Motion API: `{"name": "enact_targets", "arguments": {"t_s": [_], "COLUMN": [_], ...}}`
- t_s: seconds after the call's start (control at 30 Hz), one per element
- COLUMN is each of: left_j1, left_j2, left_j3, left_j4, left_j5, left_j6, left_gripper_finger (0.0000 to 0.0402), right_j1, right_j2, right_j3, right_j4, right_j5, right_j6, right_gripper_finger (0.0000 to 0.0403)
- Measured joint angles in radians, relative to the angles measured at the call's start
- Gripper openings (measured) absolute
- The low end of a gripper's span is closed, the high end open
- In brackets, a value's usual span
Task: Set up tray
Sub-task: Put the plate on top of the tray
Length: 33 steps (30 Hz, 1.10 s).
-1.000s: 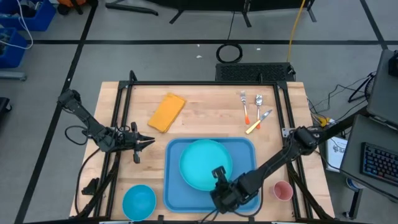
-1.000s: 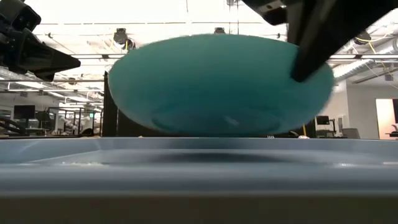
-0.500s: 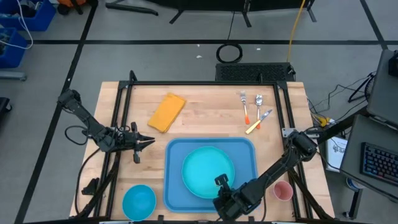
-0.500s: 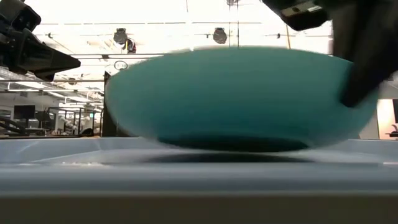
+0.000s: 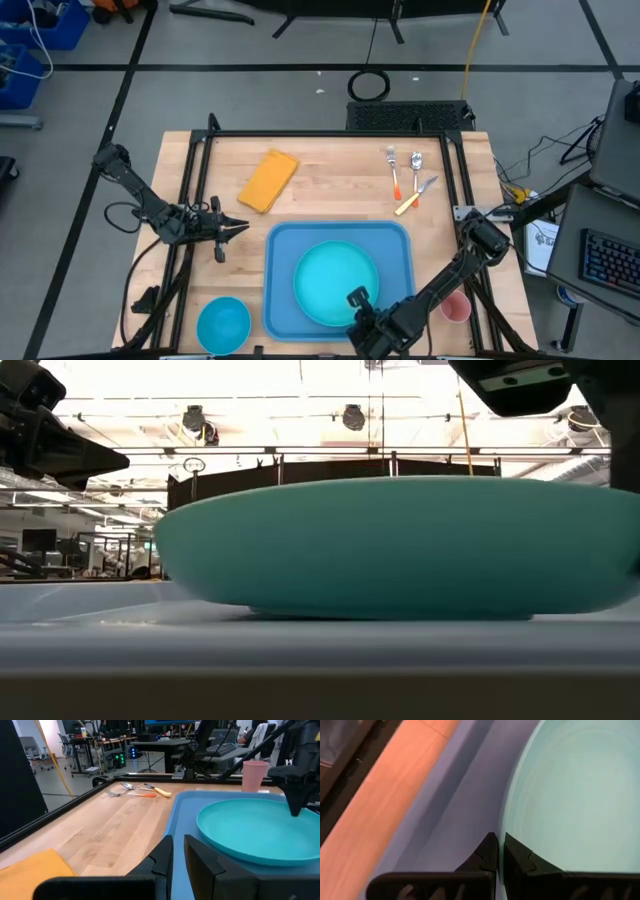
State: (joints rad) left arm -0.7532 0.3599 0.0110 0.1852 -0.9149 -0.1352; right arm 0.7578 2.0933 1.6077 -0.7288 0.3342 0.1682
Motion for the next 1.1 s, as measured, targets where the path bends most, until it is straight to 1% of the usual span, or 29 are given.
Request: {"name": "enact_targets", "arguments": {"t_s": [0.13,0.23,0.3,0.7,0.83,1.1], "left_j1": [0.000,0.000,0.000,0.000,0.000,0.000], "left_j2": [0.000,0.000,0.000,0.000,0.000,0.000], "left_j3": [0.000,0.000,0.000,0.000,0.000,0.000], "left_j4": [0.000,0.000,0.000,0.000,0.000,0.000], "left_j5": [0.000,0.000,0.000,0.000,0.000,0.000], "left_j6": [0.000,0.000,0.000,0.000,0.000,0.000], "left_gripper_finger": [0.0051,0.0051,0.0051,0.0051,0.0051,0.0051], "right_j1": [0.000,0.000,0.000,0.000,0.000,-0.001], "right_j2": [0.005,0.013,0.020,0.026,0.027,0.027], "right_j3": [0.000,0.000,0.000,0.000,0.000,0.000], "right_j4": [-0.003,0.003,0.002,-0.003,-0.039,-0.047], "right_j5": [-0.022,-0.065,-0.068,-0.064,-0.029,-0.025], "right_j6": [0.004,0.006,0.005,0.014,0.024,0.033], "right_gripper_finger": [0.0000,0.0000,0.0000,0.0000,0.0000,0.0000]}}
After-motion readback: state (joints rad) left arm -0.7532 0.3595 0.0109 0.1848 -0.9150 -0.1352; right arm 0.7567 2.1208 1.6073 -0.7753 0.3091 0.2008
